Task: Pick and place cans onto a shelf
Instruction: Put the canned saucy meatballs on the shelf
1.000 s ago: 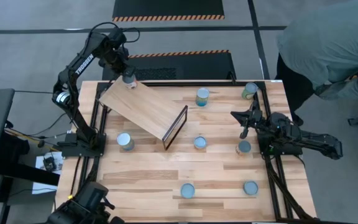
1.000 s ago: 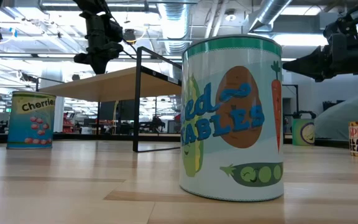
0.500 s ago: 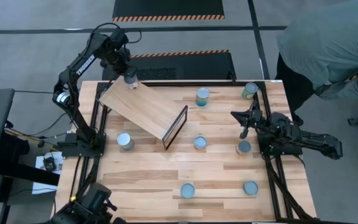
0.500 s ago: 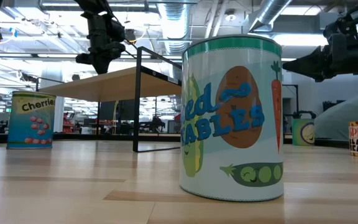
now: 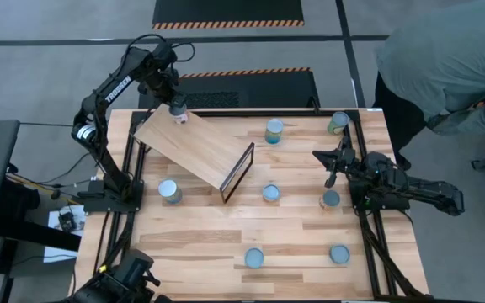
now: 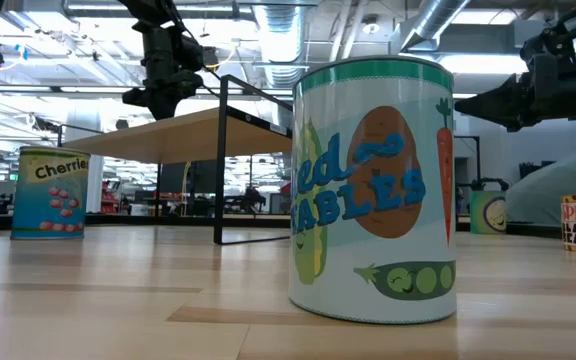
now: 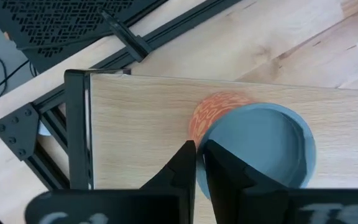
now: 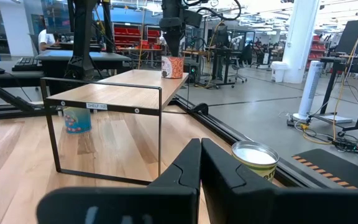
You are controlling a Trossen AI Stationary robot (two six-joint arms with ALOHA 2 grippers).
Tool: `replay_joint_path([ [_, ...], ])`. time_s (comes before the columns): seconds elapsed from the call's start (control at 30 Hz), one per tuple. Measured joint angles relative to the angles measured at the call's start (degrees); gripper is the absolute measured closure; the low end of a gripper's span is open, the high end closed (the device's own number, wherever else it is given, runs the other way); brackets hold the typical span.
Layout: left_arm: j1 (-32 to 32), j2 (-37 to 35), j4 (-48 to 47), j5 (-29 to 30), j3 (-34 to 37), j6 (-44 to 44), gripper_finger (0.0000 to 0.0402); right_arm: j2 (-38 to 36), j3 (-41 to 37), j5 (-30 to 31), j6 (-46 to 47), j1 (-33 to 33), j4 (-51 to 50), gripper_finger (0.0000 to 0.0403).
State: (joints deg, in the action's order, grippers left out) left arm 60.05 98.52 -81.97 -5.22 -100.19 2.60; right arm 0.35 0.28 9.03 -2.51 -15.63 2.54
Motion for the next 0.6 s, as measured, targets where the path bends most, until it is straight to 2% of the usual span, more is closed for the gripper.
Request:
replay_joint_path([
  [0.2,0.02,0.0,0.02,4.04,0.01,-0.41,0.036,-0.01,0.0,0.0,-0.01,-0.01,0.01,0.037],
  [0.6,0.0,0.0,-0.07,3.98,-0.68,-1.3,0.0349,-0.01,0.0,-0.01,-0.01,0.01,-0.01,0.037],
])
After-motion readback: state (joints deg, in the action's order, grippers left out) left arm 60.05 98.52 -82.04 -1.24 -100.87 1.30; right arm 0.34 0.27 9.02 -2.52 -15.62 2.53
